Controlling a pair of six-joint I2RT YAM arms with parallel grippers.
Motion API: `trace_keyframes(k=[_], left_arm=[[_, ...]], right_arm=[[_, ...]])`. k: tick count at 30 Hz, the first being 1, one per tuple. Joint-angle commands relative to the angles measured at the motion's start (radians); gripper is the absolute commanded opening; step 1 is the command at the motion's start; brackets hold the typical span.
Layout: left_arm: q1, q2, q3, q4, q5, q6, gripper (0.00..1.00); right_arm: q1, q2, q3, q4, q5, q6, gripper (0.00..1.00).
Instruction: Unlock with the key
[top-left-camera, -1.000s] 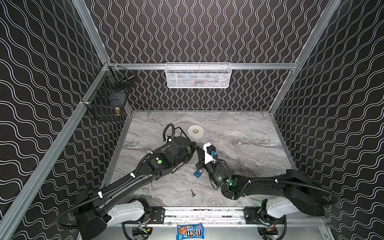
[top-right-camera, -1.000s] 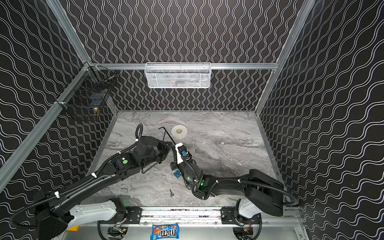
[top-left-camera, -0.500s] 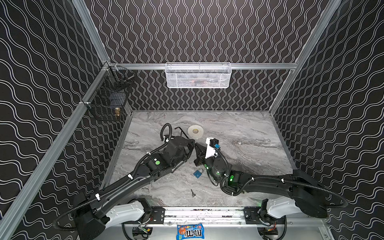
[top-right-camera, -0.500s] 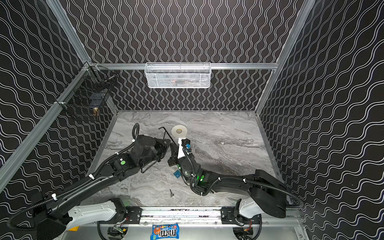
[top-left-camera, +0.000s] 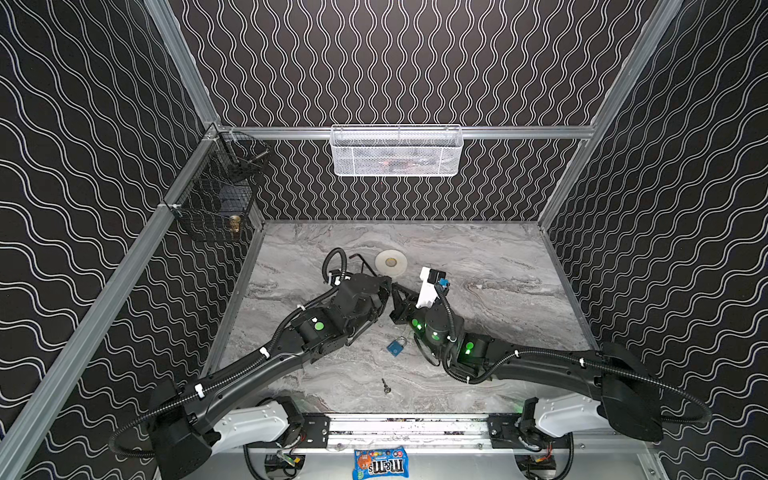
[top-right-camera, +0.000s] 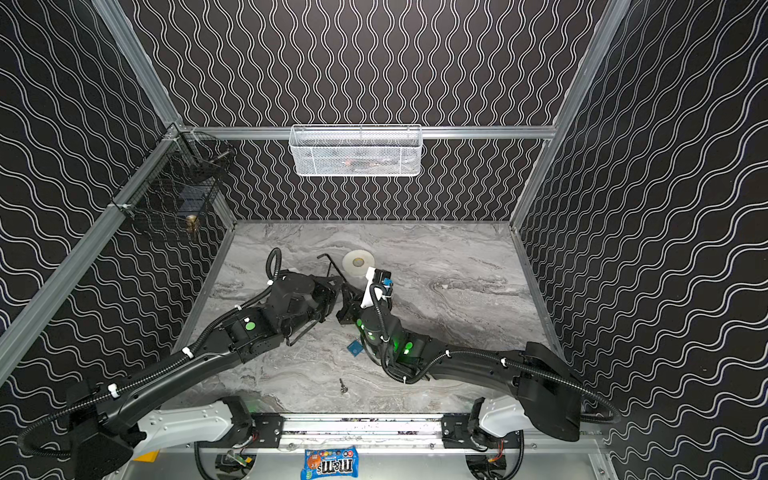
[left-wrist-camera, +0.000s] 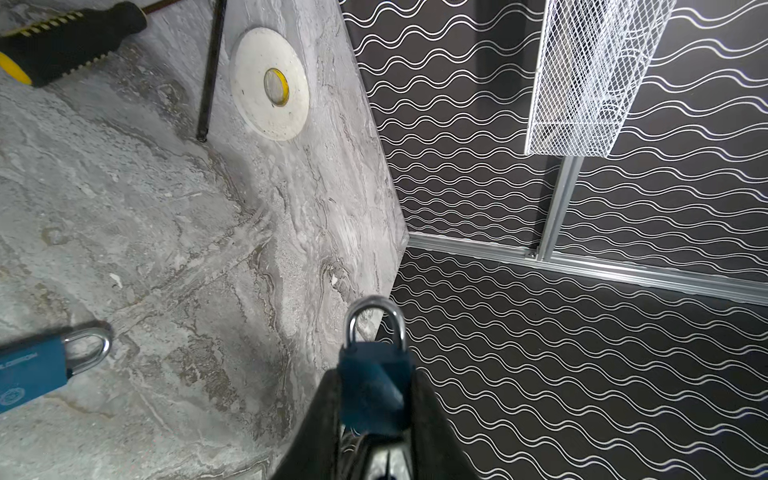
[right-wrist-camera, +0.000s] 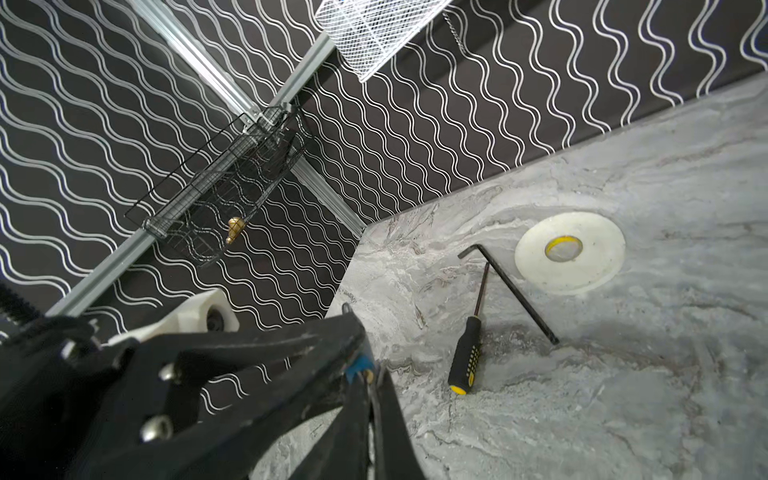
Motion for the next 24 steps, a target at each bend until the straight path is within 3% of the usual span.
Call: trace_keyframes(k=[1,15,21,24], left_arm=[[-0.022,0.012,-0.010,0.141,0.196,-0.059,0.00],[-0.047,0.017,-0.021,0.123,0.173,-0.082,0.00],[-0.047,0.017,-0.017,0.080,0.144,-0.056,0.00],[-0.047,0.015,-0.015,0.038,0.120,-0.046,0.00]], right_arm=[[0.003,-0.009,0.030,0.020,-0.079,0.131,0.00],[-0.001,-0.070,0.015,0.038,-0.006,0.270,0.00],[0.000,-0.095,-0.007,0.069,-0.011,0.171,0.00],[0.001,-0.116,-0.025,0.058,-0.002,0.138,0.06]])
